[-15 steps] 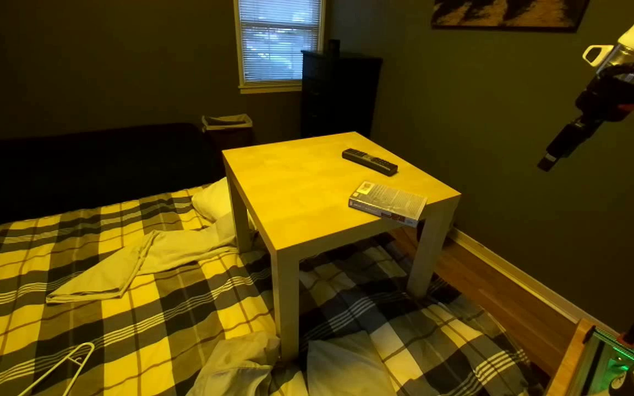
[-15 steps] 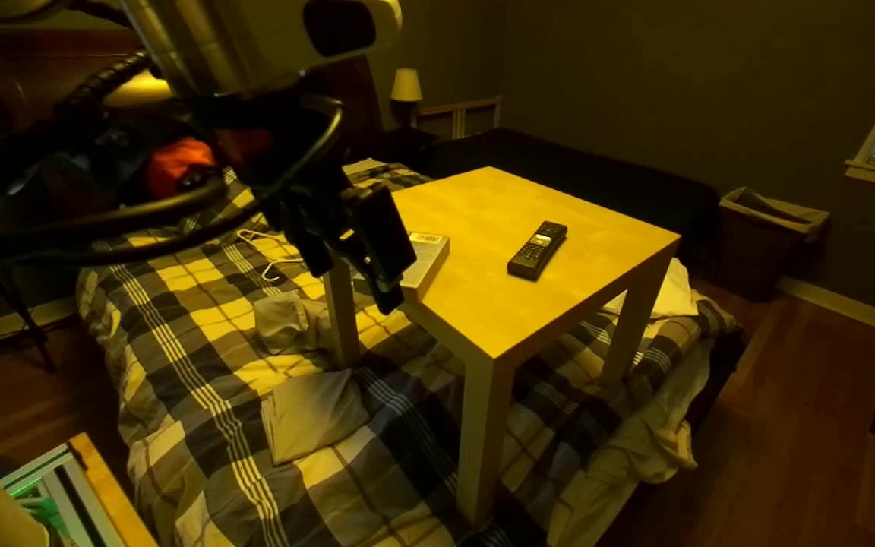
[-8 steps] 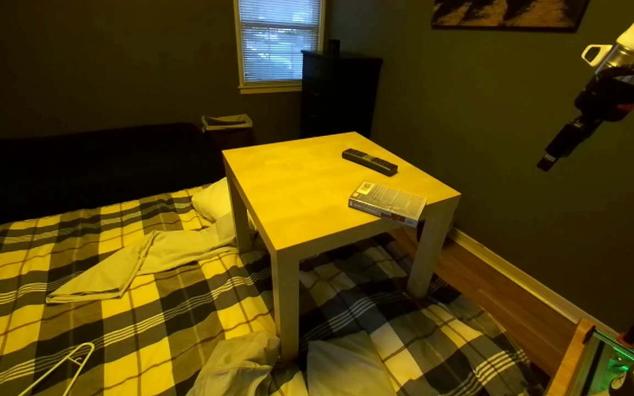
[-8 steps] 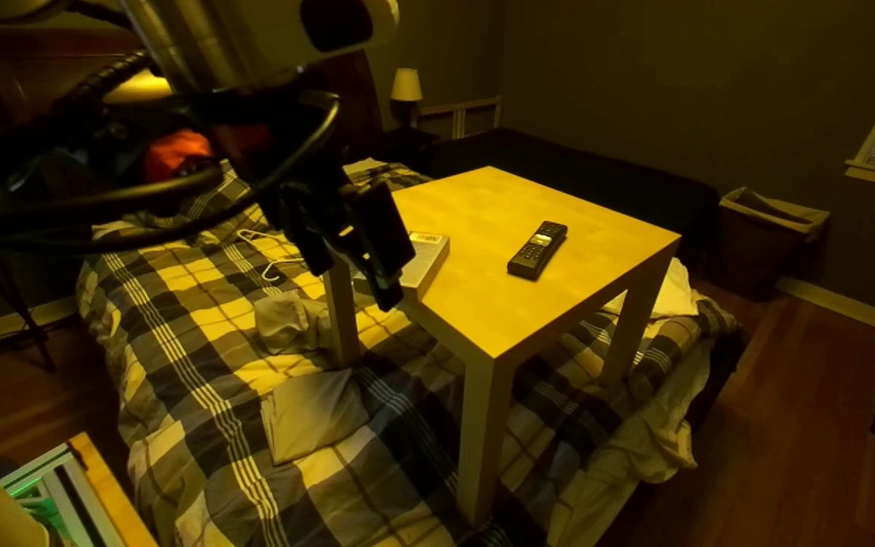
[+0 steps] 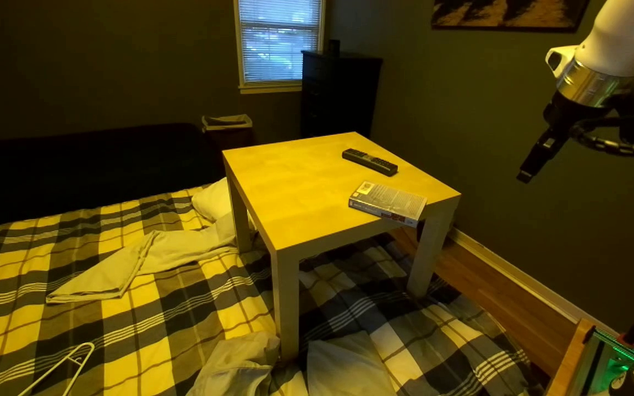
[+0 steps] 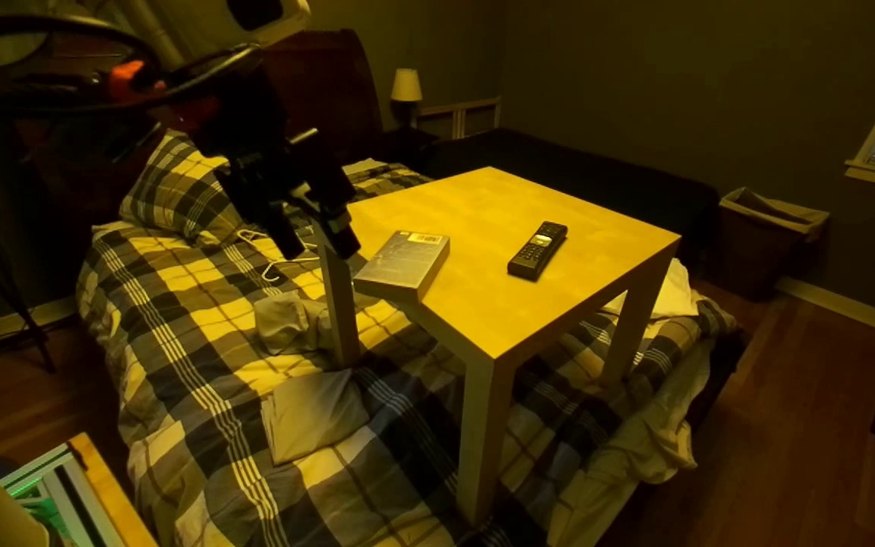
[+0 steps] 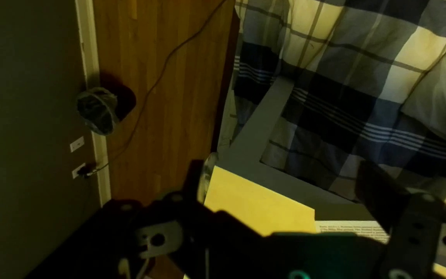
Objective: Flip the book over.
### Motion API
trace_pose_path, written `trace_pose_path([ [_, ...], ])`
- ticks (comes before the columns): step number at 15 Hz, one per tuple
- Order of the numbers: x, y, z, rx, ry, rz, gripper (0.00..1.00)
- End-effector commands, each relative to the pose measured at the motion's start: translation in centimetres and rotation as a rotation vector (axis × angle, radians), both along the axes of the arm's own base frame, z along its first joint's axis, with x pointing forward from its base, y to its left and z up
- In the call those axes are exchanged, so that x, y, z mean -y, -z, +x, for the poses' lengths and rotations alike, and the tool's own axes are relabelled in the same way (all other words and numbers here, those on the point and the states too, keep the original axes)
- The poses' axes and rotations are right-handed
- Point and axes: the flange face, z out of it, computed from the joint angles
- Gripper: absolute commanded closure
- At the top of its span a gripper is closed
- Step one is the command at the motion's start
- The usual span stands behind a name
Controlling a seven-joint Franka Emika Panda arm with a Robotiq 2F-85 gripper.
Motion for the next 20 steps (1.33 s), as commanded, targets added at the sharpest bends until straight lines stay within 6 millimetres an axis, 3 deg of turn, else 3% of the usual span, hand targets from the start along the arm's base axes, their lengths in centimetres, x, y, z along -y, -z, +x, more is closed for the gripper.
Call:
trace_pose_path([
  [1, -4.9, 0.5, 0.7, 0.015, -0.006, -0.140, 0.00],
  [6, -11.5, 3.7, 1.5, 0.020, -0.054, -0.311, 0.00],
  [10, -15.3, 7.3, 2.0, 0.014, -0.097, -0.428, 0.00],
  [16, -19.2, 13.8, 1.6, -0.001, -0.111, -0.557, 0.00],
  [20, -20.1, 17.8, 0.9, 0.014, -0.016, -0.583, 0.00],
])
